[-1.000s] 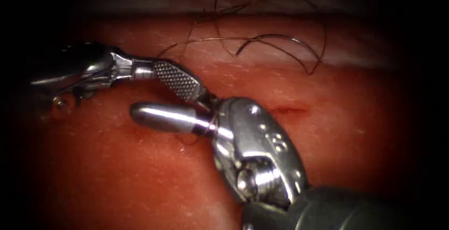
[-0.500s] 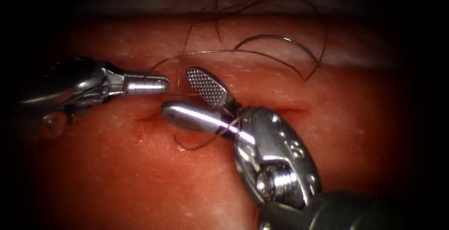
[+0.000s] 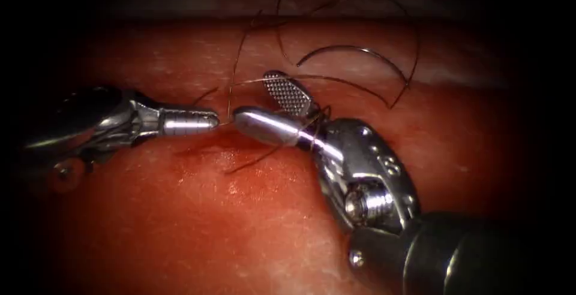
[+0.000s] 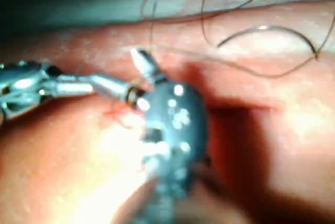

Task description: Wound Closure

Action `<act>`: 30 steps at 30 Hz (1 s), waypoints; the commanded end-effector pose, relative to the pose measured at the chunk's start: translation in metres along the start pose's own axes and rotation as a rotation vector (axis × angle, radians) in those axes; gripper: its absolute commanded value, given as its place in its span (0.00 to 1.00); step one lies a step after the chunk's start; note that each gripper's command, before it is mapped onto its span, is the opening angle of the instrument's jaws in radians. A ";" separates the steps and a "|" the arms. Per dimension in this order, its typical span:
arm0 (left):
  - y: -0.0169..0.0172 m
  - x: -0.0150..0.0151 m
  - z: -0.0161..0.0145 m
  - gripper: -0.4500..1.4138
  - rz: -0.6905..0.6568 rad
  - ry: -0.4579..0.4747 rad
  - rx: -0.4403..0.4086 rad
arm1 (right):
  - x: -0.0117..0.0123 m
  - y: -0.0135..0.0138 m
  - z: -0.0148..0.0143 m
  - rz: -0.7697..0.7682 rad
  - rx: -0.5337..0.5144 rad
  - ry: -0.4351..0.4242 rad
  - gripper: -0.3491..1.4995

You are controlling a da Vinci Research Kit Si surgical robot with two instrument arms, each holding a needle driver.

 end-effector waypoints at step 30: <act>-0.0033 0.0020 0.0023 0.05 -0.005 0.008 0.007 | -0.0022 0.0033 0.0069 -0.075 -0.194 -0.112 0.62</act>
